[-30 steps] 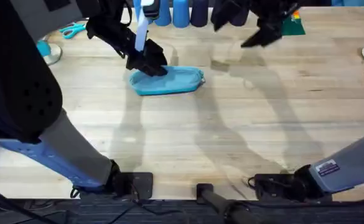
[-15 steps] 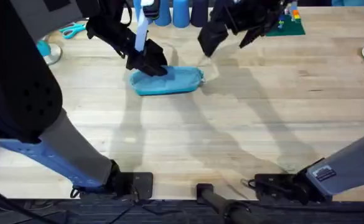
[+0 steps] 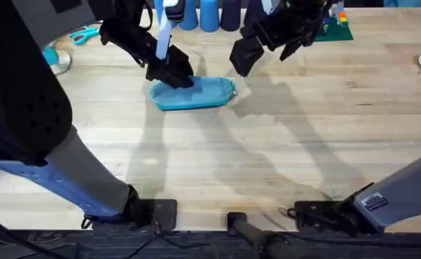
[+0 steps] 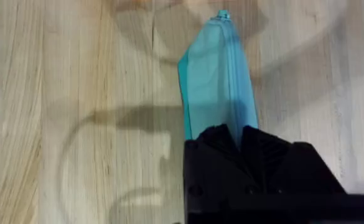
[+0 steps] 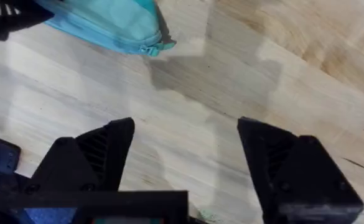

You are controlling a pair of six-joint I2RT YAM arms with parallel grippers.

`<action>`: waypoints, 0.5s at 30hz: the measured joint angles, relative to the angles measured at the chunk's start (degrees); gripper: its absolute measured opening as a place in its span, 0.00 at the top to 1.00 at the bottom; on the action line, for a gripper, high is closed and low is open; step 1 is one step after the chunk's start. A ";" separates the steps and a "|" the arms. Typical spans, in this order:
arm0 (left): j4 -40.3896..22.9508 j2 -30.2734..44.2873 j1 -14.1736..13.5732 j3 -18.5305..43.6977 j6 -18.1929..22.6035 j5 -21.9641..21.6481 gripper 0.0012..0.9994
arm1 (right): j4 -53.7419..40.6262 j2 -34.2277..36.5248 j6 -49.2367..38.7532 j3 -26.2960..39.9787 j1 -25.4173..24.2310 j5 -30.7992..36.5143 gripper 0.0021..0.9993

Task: Unzip the bag, pick up the pens from the table one at a time and place them inside, then zip the bag closed.

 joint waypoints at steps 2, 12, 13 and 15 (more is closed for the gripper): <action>0.00 0.00 0.00 0.00 0.00 0.00 0.96 | 0.02 0.00 0.00 0.00 -0.02 0.14 0.00; 0.35 0.00 0.07 0.00 -0.18 -1.53 0.01 | 0.04 0.00 -0.02 0.00 0.00 0.39 0.00; 0.40 0.00 0.07 0.00 -0.17 -1.53 0.01 | 0.10 0.00 -0.02 0.00 0.00 0.41 0.00; 0.44 0.00 0.07 0.00 -0.17 -1.53 0.01 | 0.58 0.00 -0.02 0.00 -0.02 0.41 0.00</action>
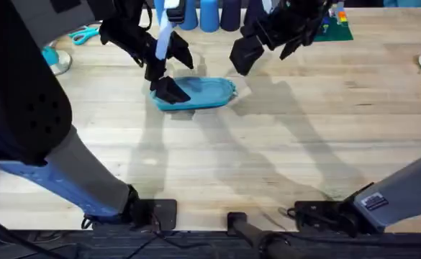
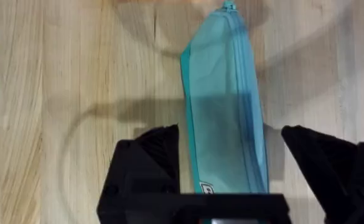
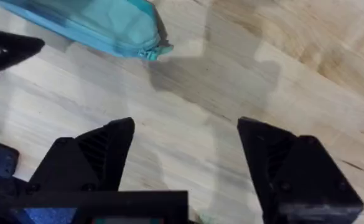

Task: Unzip the bag, pick up the pens from the table one at a time and place them inside, then zip the bag closed.

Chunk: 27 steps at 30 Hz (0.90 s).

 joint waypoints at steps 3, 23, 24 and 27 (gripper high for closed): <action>-0.08 0.00 0.00 0.00 -0.01 0.00 0.01 | 1.03 0.00 -0.30 0.00 0.00 0.00 0.00; -0.61 -13.42 -0.02 8.68 -33.90 -8.13 0.01 | -2.00 -14.72 -4.75 1.06 -0.14 4.76 0.00; -0.85 -14.75 -0.02 8.68 -36.82 -9.50 0.01 | -2.00 -15.90 -4.90 1.11 -0.35 5.19 0.00; -2.44 -18.81 0.00 8.68 -45.68 -14.19 0.01 | -2.04 -18.61 -5.15 1.11 -1.64 6.08 0.00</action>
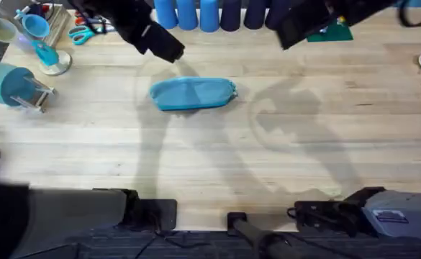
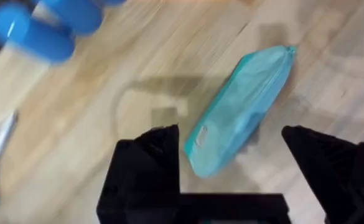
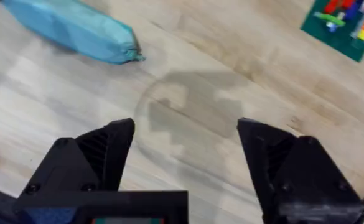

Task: Unzip the bag, pick up the pens from the table one at a time and place them inside, then zip the bag closed.

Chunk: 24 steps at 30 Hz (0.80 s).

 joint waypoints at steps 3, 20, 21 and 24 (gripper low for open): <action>-3.08 -4.87 0.00 0.00 -7.61 -5.15 0.00 | 0.09 -1.25 -0.16 -0.07 -1.63 0.42 0.00; -19.44 -25.46 0.00 0.00 -24.11 -14.24 0.01 | 10.94 -9.99 -0.16 -24.95 -2.43 0.31 0.00; -19.50 -25.82 0.00 0.02 -24.71 -14.24 0.01 | 11.22 -10.14 -0.14 -25.22 -2.39 0.30 0.00; -19.67 -26.42 0.00 0.02 -26.03 -14.26 0.01 | 12.33 -10.24 -0.14 -25.33 -2.07 0.30 0.00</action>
